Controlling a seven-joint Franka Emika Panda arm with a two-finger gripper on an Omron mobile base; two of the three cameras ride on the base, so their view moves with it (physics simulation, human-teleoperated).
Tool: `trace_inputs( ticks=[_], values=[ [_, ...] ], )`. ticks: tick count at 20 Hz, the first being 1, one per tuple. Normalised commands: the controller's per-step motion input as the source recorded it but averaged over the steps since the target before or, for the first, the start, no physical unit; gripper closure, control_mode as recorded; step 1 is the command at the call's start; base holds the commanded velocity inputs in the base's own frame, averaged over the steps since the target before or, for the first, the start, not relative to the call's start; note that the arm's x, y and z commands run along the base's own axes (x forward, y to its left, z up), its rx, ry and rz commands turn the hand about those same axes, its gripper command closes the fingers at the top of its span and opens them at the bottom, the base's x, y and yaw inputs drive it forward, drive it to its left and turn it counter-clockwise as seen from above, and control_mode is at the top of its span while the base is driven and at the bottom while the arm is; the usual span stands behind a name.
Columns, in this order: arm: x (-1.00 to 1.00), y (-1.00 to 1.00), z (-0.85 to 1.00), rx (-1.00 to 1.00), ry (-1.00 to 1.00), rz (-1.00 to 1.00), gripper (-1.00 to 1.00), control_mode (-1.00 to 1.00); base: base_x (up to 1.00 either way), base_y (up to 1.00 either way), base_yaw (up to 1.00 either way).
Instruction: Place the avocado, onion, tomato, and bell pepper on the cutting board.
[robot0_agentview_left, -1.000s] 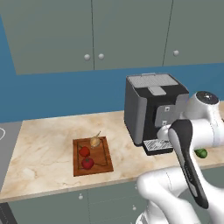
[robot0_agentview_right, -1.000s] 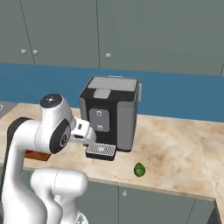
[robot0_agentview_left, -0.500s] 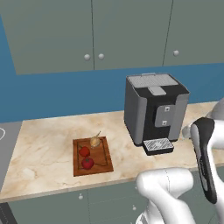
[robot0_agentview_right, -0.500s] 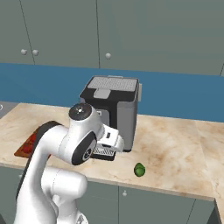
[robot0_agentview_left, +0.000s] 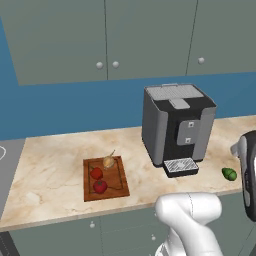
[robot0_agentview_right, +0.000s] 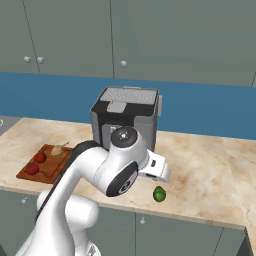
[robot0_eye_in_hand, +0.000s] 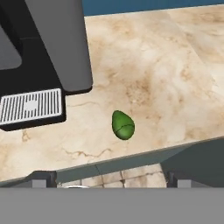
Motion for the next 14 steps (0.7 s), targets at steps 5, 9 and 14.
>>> trace_inputs(
  ticks=[5, 9, 14],
  values=[
    [0.00, -0.05, -0.01, 0.00, 0.00, 0.02, -1.00, -1.00, 0.00, 0.00, 0.00],
    [0.00, -0.03, -0.17, 0.00, 0.00, 0.01, -1.00, -1.00, 0.00, 0.00, 0.00],
    [0.12, -0.03, -0.32, 0.00, 0.01, 0.00, -1.00, -1.00, 0.00, 0.00, 0.00]
  ],
)
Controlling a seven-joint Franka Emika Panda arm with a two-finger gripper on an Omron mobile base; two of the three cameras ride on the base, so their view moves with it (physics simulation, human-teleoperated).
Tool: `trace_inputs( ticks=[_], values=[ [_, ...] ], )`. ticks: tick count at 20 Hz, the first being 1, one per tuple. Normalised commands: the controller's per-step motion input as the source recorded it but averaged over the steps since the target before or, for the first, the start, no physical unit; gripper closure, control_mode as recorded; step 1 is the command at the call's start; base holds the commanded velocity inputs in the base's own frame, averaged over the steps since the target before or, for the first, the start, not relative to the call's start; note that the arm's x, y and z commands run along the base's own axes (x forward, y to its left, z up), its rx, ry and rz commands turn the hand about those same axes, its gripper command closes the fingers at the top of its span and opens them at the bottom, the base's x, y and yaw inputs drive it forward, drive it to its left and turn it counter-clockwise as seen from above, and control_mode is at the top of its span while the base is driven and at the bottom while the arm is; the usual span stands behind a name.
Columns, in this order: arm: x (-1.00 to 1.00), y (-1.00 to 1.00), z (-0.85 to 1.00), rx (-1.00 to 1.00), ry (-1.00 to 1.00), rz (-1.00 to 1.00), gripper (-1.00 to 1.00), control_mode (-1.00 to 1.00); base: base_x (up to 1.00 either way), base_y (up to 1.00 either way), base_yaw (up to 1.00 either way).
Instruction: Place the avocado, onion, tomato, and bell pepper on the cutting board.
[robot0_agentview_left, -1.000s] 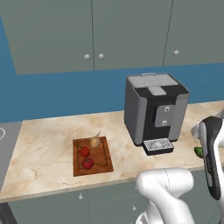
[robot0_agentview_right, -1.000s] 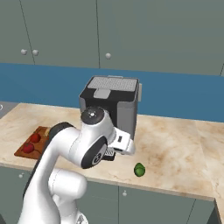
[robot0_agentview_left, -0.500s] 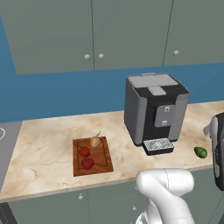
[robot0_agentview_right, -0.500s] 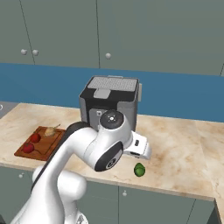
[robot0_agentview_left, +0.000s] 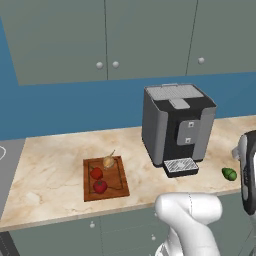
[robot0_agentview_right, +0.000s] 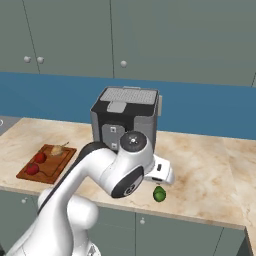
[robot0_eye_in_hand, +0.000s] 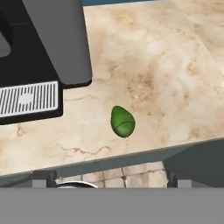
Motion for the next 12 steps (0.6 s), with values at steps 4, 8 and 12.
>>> trace_inputs(
  ticks=[4, 8, 12],
  values=[
    [0.34, 0.00, -0.28, -0.01, 0.06, 0.00, -1.00, -1.00, 0.00, 0.00, 0.00],
    [0.35, -0.10, -0.21, 0.00, 0.06, 0.00, -1.00, -1.00, 0.00, 0.00, 0.00],
    [0.23, -0.20, -0.08, 0.00, 0.00, 0.00, -1.00, -1.00, 0.00, 0.00, 0.00]
  ],
)
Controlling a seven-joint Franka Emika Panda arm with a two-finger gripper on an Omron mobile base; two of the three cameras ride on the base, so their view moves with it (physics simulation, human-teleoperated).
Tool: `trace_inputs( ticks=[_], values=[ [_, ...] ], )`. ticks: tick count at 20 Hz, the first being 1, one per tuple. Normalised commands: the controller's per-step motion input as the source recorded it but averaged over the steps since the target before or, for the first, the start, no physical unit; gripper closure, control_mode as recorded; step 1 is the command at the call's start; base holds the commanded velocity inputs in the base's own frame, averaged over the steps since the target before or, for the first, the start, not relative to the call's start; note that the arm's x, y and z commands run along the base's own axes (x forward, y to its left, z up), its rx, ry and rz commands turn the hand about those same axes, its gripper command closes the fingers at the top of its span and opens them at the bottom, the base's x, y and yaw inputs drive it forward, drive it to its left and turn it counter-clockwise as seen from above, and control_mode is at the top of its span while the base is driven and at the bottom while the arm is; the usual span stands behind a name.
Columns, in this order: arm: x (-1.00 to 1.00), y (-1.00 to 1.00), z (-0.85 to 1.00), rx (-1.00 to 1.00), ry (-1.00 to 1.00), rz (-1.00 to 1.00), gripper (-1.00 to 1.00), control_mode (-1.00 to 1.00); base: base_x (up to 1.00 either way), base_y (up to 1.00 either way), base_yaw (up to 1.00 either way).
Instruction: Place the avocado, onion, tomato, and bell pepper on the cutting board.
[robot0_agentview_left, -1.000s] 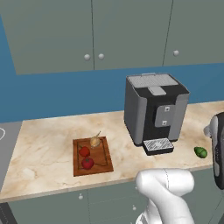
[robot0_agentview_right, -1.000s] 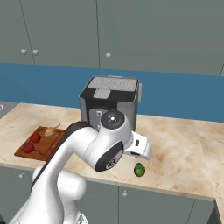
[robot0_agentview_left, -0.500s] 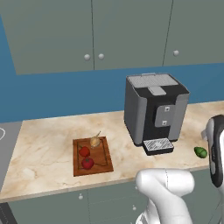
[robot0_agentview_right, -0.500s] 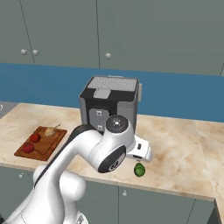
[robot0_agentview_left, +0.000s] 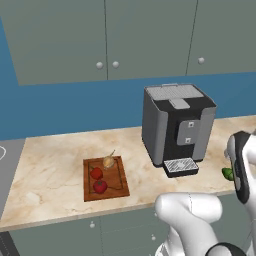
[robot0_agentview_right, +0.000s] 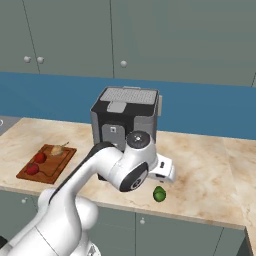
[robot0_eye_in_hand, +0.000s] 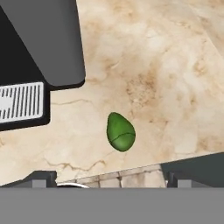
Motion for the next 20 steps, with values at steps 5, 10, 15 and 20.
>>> trace_inputs(
  ticks=[5, 10, 15, 20],
  values=[
    [0.21, -0.11, -0.16, 0.00, 0.03, 0.00, -1.00, -1.00, 0.00, 0.00, 0.00],
    [0.00, -0.06, -0.32, 0.00, 0.02, 0.00, -1.00, -1.00, 0.00, 0.00, 0.00],
    [0.06, 0.00, -0.29, 0.00, 0.02, 0.00, -1.00, -1.00, 0.00, 0.00, 0.00],
    [0.13, 0.00, -0.31, 0.00, 0.05, 0.00, -1.00, -1.00, 0.00, 0.00, 0.00]
  ],
)
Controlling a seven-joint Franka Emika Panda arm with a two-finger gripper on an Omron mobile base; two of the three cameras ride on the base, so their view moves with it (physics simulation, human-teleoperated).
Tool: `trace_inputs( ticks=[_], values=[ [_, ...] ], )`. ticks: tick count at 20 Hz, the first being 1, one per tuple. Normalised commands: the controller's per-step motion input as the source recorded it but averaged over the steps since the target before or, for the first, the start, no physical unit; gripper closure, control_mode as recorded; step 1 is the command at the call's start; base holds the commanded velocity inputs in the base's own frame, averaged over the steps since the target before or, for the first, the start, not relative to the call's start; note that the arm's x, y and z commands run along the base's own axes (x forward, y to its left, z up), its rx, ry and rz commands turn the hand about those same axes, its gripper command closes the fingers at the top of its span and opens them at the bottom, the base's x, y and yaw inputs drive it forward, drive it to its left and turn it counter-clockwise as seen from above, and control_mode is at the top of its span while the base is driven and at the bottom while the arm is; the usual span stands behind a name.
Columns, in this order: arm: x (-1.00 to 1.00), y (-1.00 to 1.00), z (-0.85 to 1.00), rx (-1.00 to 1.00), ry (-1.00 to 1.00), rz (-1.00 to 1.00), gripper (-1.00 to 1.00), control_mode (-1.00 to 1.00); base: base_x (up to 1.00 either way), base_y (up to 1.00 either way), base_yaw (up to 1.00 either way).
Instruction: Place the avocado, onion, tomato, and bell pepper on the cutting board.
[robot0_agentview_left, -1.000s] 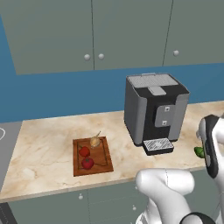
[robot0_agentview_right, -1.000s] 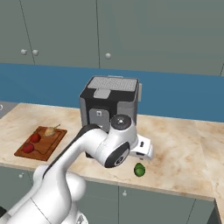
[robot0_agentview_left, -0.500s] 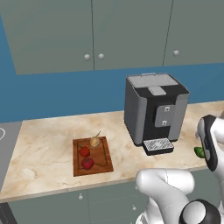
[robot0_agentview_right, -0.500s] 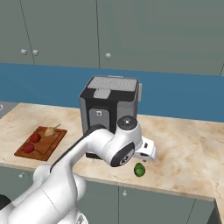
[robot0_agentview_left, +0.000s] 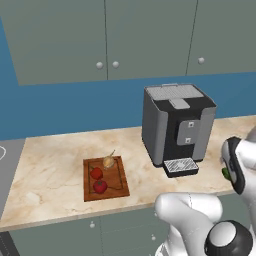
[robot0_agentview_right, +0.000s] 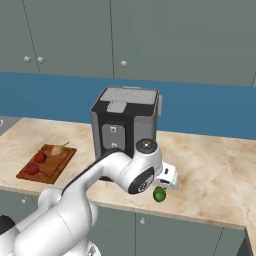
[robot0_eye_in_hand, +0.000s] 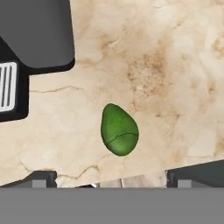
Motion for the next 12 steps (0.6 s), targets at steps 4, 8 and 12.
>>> trace_inputs(
  ticks=[4, 8, 12],
  values=[
    [0.09, 0.00, -0.40, 0.00, 0.06, 0.00, -1.00, -1.00, 0.00, 0.00, 0.00],
    [0.19, 0.00, -0.31, 0.00, 0.04, 0.00, -1.00, -1.00, 0.00, 0.00, 0.00],
    [0.20, -0.04, -0.24, 0.00, 0.00, 0.00, -1.00, -1.00, 0.00, 0.00, 0.00]
  ],
)
